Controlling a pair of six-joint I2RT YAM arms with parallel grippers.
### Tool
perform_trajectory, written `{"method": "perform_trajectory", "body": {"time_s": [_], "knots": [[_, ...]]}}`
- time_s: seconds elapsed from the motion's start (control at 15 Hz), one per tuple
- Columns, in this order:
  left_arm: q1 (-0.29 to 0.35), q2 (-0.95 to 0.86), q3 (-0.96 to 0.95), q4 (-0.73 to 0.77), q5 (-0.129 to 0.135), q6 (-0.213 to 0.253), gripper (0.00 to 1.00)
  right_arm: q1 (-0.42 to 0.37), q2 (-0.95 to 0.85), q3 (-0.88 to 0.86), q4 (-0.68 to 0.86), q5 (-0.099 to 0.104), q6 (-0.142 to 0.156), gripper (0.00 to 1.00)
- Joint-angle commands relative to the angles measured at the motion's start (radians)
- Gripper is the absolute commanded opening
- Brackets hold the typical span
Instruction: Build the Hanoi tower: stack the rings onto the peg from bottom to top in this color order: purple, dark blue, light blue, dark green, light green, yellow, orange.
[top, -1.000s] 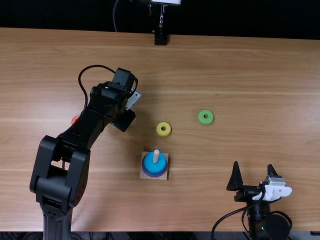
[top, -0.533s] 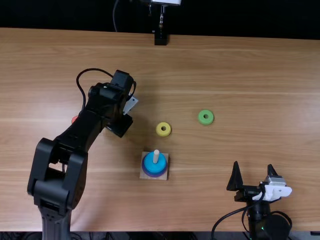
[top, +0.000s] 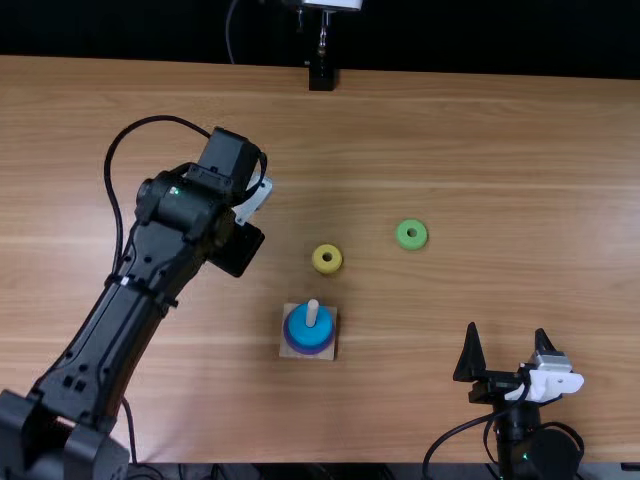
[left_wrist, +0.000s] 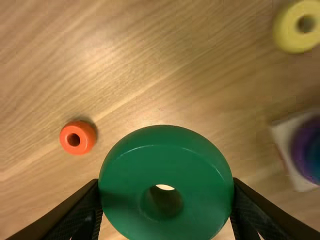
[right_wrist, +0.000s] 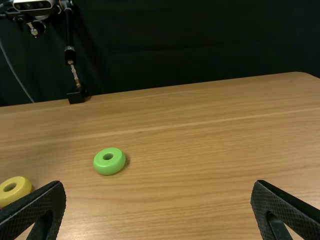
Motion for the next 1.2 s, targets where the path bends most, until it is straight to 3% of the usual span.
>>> {"method": "perform_trajectory", "body": {"time_s": [0.0, 0.27, 0.53, 0.93, 1.13], "knots": [[-0.031, -0.042, 0.037, -0.03, 0.012, -0.057, 0.0, -0.009, -0.013, -0.01, -0.022, 0.002, -0.002, 1.0], [-0.13, -0.102, 0.055, -0.128, 0.022, -0.118, 0.0, -0.009, -0.013, -0.01, -0.022, 0.002, -0.002, 1.0], [-0.232, -0.111, 0.115, -0.137, 0.022, -0.232, 0.0, -0.009, -0.013, -0.01, -0.022, 0.0, -0.002, 1.0], [-0.34, -0.097, 0.17, -0.185, 0.022, -0.311, 0.0, -0.009, -0.013, -0.01, -0.022, 0.002, -0.002, 1.0], [-0.354, -0.094, 0.166, -0.185, 0.022, -0.315, 0.0, -0.009, -0.013, -0.01, -0.022, 0.002, -0.002, 1.0]]}}
